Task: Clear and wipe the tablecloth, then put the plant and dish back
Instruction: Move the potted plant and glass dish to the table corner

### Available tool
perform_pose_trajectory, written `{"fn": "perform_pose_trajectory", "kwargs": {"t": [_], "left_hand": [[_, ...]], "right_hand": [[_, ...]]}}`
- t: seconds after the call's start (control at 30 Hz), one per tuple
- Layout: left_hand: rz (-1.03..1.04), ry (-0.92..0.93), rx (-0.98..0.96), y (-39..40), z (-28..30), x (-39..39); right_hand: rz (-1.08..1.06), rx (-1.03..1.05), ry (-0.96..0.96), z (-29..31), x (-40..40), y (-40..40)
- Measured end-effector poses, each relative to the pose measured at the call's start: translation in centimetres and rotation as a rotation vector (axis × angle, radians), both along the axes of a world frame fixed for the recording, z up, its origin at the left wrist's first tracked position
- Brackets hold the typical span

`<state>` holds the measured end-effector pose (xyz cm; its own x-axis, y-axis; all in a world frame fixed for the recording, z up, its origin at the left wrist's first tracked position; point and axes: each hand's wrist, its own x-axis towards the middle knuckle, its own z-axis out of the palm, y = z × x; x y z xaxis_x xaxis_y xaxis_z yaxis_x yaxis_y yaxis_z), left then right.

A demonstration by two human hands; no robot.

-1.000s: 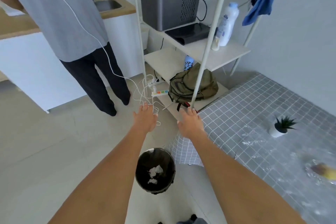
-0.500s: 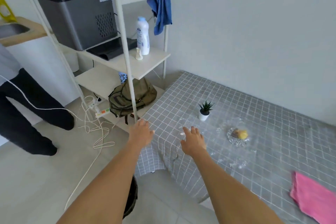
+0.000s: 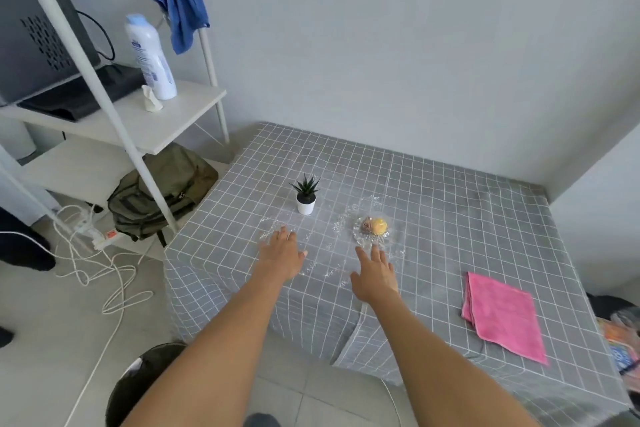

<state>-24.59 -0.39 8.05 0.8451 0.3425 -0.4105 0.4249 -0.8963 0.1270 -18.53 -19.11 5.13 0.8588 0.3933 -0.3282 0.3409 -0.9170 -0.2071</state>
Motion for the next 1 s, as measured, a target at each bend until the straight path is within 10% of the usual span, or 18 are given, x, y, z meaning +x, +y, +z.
{"fn": "perform_pose_trajectory", "kwargs": {"t": [0.6, 1.0], "left_hand": [[-0.003, 0.038, -0.079, 7.0, -6.9, 9.0], [0.018, -0.331, -0.329, 9.9, -11.5, 13.7]], "right_hand": [[-0.458, 0.245, -0.057, -3.9, 8.8, 2.1], [-0.744, 0.525, -0.103, -8.6, 10.7, 4.6]]}}
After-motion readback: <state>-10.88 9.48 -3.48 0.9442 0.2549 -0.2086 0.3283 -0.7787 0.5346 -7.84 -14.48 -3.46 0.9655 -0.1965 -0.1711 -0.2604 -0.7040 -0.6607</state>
